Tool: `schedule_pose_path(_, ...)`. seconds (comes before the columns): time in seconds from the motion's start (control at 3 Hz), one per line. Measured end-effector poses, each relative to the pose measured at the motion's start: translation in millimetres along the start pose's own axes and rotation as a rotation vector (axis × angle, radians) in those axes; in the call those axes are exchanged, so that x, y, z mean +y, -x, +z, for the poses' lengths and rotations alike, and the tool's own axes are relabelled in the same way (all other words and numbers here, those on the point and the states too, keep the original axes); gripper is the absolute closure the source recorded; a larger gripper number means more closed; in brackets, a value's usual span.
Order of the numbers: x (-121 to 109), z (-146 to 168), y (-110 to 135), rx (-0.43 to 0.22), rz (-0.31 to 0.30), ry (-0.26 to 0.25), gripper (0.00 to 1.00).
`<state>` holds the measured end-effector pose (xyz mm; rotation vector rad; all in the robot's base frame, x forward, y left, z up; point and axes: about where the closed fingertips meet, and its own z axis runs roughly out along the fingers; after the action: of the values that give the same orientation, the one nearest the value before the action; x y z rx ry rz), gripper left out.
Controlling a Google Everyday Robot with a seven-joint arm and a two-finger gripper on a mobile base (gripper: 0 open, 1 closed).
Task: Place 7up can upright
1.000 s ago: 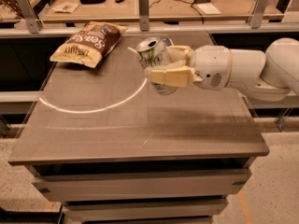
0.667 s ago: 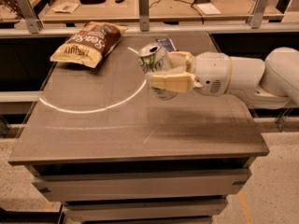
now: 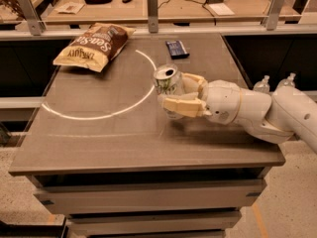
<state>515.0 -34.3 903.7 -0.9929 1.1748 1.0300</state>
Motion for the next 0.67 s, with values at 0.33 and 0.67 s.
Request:
schedule_pose_path(0.33,-3.0,3.0,-16.2,-0.028,-0.037,0.003,1.00)
schedule_pose_path(0.67,-3.5,6.7,-25.8,-0.036,-0.042,0.027,1.00)
